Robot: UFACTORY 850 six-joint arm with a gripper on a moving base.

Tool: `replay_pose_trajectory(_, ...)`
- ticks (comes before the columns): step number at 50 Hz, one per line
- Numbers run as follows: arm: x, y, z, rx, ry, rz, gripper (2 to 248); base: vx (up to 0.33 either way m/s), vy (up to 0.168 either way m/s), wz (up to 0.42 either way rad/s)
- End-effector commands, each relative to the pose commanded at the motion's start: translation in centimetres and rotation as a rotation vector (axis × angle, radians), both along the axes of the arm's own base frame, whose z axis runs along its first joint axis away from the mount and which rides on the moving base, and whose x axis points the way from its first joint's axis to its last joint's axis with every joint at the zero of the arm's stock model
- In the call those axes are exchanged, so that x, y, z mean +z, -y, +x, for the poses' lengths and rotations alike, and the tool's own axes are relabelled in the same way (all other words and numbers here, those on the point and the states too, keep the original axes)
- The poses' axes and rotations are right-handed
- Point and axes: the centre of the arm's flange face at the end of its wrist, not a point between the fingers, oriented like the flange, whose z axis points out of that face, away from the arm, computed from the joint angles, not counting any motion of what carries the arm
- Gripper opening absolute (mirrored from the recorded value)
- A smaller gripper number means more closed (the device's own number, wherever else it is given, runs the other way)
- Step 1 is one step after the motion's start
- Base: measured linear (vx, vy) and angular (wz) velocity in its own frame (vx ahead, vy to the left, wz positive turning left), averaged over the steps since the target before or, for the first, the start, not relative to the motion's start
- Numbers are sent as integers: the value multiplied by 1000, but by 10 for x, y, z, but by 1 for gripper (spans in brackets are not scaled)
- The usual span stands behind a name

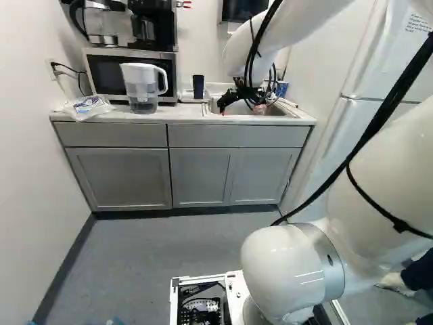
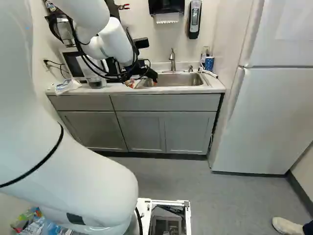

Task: Rinse the cup and place it in the tray

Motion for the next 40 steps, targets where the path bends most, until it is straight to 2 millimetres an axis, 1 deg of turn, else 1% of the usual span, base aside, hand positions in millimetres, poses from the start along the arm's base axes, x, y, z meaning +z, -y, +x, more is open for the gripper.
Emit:
replay_pose_trajectory(20,-21,-1,-6,16,38,18,247,0,0,0)
replay_pose_trajectory(40,-52,-2,-17,36,96,42,247,0,0,0)
